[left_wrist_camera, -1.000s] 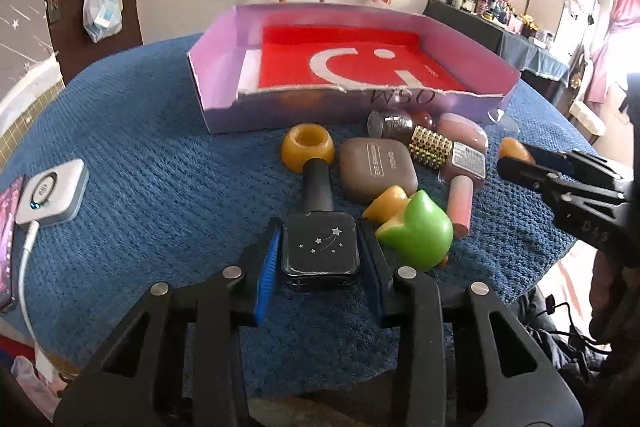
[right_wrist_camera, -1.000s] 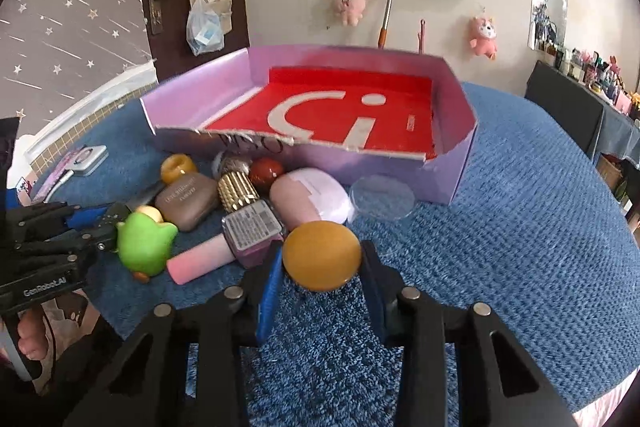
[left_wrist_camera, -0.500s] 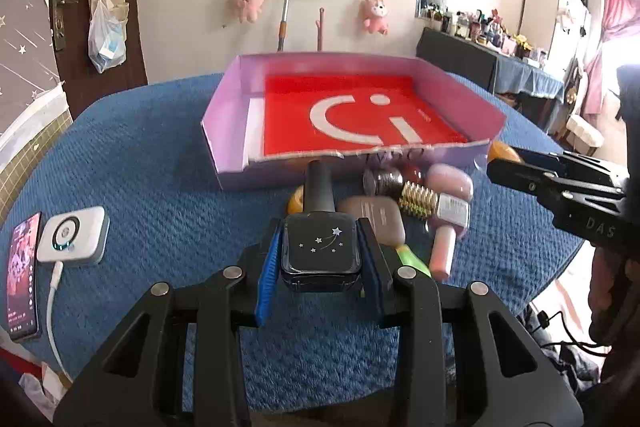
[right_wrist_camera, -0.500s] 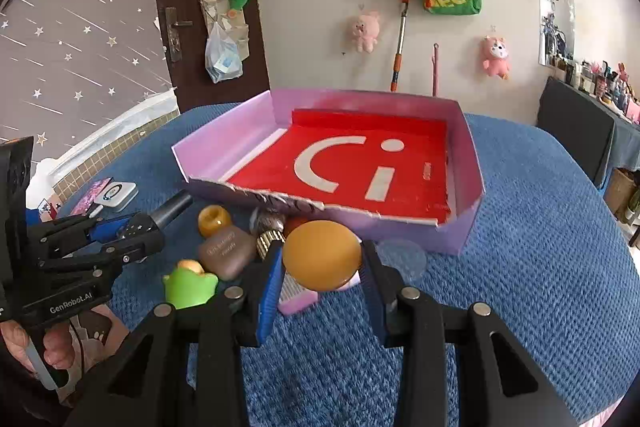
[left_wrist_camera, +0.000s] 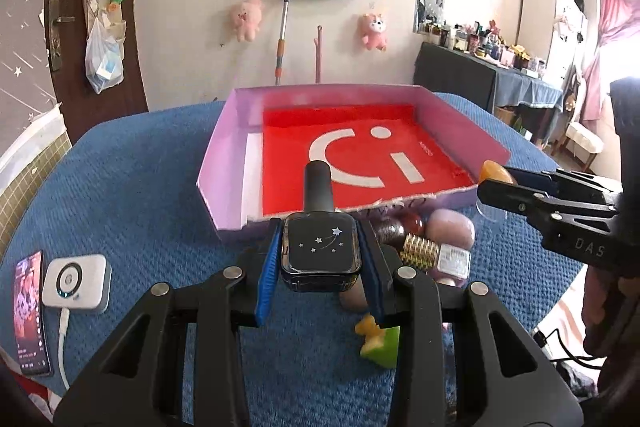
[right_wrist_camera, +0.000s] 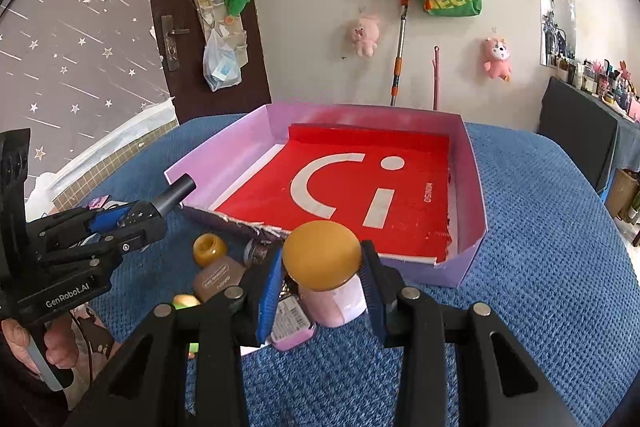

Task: Organize rigid objects
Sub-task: 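Carry the bottle with left tool while right tool carries the puff over the red box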

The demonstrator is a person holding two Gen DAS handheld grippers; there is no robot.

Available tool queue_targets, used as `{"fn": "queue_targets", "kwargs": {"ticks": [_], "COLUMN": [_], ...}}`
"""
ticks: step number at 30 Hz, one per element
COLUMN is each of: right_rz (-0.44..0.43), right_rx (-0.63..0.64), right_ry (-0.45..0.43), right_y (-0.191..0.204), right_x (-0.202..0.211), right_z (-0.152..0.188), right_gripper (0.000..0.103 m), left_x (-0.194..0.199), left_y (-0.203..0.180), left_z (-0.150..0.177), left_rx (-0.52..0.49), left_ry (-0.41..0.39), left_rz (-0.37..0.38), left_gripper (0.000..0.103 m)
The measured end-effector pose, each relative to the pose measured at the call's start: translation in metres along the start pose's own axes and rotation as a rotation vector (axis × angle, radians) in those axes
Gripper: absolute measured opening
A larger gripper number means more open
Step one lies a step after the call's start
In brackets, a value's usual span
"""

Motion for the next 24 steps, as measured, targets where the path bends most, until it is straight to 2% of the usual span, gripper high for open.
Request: {"fn": "queue_targets", "kwargs": {"ticks": [24], "right_rz": [-0.003], "right_rx": [0.001], "right_ry": [0.018], "right_y": [-0.005], "right_x": [-0.039], "right_z": [-0.062], "right_gripper": [0.040], "left_x": [-0.034], "left_y": [0.022], "left_z": [-0.058], "left_rx": [0.000], "left_ry": [0.011], "left_rz": [0.004], "left_gripper": [0.034]}}
Point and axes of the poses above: each gripper's, at about its wrist camera, not at the fingertips, and x roughly against the way its jaws point, y to its left, z to its underside, the point moved 2 cm from there along -x, roughly the way its jaws point, and after that the axes turned 11 degrees about z, right-handed, at the moved point
